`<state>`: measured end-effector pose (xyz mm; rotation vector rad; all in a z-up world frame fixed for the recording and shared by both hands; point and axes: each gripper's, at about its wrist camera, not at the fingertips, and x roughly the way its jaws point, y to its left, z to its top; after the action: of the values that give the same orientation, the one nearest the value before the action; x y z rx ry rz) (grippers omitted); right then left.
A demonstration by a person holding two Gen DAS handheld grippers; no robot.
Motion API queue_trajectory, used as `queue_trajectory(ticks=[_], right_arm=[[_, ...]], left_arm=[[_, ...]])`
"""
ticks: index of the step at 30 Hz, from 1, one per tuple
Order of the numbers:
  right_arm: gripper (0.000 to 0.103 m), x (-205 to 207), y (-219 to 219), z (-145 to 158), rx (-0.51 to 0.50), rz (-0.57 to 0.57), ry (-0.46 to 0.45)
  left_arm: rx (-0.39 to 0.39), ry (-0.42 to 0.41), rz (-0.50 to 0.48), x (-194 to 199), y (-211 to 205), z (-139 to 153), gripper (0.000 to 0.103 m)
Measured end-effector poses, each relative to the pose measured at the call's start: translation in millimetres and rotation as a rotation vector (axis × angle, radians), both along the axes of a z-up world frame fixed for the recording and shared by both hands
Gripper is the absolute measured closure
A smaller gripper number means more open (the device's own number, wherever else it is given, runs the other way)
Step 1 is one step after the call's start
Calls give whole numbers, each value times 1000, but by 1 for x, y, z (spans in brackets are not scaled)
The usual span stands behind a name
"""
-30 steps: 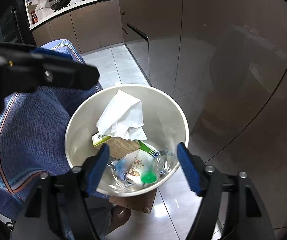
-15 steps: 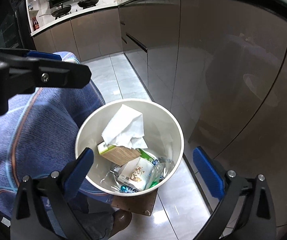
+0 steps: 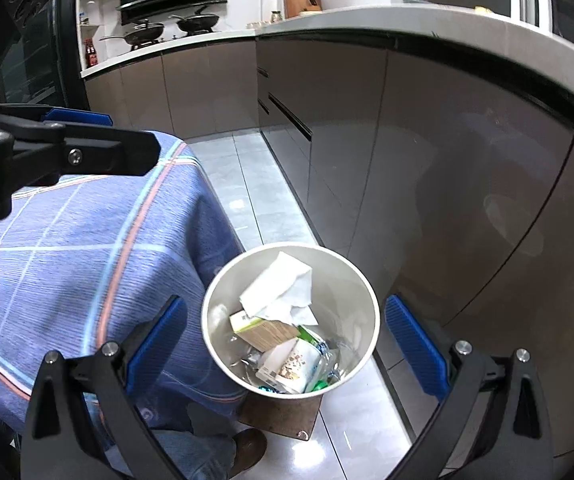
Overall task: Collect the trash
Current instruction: 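Move both open grippers back over the table toward the snack bags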
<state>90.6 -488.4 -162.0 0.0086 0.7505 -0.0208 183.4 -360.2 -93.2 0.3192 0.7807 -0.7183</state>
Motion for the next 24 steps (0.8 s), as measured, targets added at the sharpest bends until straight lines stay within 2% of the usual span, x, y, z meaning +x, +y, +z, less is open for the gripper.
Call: queue_trajectory(ticks=[12,18,24], right_arm=[[4,2,66,46,-24,131,-41],[4,8,108,65,-43,213,-52],[4,23,155,71,-58,305,-43]], left_arm=[[-53,-56,87,-14,77,46,8],[-75,-51,165,-10,134,52,8],[-83,-43,301,1,212,46,8]])
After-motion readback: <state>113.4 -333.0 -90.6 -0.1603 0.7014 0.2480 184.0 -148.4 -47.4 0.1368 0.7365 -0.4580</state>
